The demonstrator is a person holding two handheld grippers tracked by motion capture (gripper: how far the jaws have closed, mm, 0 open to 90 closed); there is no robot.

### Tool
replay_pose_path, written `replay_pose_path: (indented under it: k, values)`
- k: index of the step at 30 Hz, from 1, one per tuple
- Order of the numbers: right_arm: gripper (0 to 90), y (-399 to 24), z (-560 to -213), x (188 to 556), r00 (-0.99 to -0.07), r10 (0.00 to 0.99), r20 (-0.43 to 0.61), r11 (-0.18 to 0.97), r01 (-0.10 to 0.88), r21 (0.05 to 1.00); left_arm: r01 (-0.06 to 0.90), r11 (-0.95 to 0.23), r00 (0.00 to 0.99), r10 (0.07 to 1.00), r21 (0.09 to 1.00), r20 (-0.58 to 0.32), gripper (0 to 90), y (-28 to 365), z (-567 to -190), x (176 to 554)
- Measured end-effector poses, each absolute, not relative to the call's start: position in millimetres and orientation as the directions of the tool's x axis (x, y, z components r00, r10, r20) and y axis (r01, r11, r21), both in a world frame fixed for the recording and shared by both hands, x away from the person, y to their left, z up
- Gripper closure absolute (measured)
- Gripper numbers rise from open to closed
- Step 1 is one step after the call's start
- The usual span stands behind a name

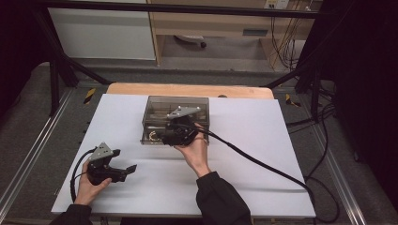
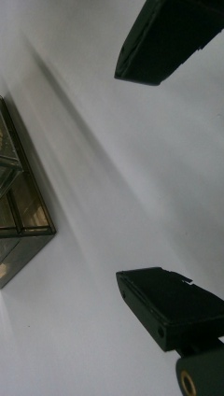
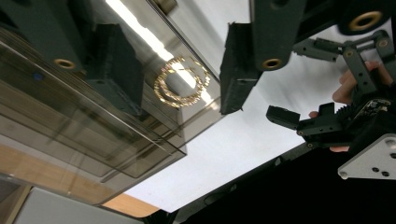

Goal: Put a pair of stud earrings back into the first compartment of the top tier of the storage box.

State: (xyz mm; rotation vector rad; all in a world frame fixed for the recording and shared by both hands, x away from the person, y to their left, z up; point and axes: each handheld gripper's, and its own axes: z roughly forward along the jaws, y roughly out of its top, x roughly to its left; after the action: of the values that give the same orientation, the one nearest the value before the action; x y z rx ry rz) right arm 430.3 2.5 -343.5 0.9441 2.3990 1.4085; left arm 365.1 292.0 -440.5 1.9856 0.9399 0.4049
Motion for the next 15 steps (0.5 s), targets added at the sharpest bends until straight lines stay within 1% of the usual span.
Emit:
replay_pose_path:
  k: [7,11,13,15]
  values:
    - [27.6,-32.9,-339.5,425.8,-0.752,0.647,0.128,0.31,0.412,0.857,0.462,-0.332,0.661,0.747,0.823,-0.07,3.9,291.3,-440.7,365.2]
    - [14.6,-53.9,-339.8,424.9,-0.732,0.665,0.147,0.278,0.425,0.861,0.462,-0.33,0.659,0.748,0.823,-0.07,3.9,291.3,-440.7,365.2]
    - [10.0,-63.3,-341.0,424.1,-0.724,0.674,0.145,0.274,0.427,0.862,0.462,-0.329,0.659,0.748,0.823,-0.071,3.9,291.4,-440.7,365.1]
    - [7.3,-72.8,-342.8,423.3,-0.722,0.678,0.139,0.276,0.425,0.862,0.462,-0.332,0.661,0.747,0.823,-0.07,3.9,291.2,-440.8,365.3]
